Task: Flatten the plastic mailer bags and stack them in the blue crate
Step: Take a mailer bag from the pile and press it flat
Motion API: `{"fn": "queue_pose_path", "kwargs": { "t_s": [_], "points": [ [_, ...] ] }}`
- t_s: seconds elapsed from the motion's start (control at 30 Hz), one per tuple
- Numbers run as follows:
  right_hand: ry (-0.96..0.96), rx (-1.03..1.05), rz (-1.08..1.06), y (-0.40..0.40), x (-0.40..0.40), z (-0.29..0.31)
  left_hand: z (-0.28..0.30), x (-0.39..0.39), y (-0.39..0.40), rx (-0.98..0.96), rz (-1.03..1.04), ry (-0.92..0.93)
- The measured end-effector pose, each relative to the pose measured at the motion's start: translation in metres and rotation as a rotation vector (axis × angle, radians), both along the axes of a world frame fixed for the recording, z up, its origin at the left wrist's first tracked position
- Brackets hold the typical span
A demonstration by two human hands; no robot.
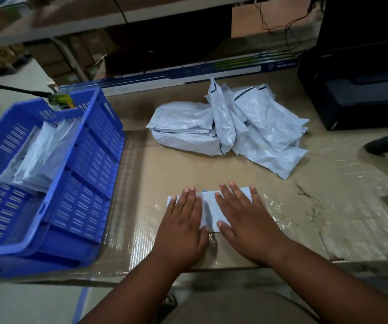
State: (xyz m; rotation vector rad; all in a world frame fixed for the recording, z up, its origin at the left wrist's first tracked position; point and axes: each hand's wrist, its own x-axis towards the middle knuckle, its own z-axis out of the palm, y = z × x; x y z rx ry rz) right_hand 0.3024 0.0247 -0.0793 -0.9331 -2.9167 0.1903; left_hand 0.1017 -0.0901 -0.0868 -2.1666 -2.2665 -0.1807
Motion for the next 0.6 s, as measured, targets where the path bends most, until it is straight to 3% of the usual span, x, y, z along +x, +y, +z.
{"fn": "queue_pose_path", "kwargs": {
  "t_s": [0.13, 0.47, 0.6],
  "points": [
    [-0.098, 0.002, -0.073, 0.006, 0.030, -0.012, -0.008, 0.038, 0.016, -0.007, -0.176, -0.046],
    [-0.083, -0.026, -0.105, 0.002, 0.027, -0.006, -0.012, 0.032, 0.021, 0.012, -0.185, -0.115],
    [-0.022, -0.036, 0.032, -0.001, 0.002, 0.001, -0.015, 0.019, 0.025, 0.032, -0.149, -0.117]
  ]
}}
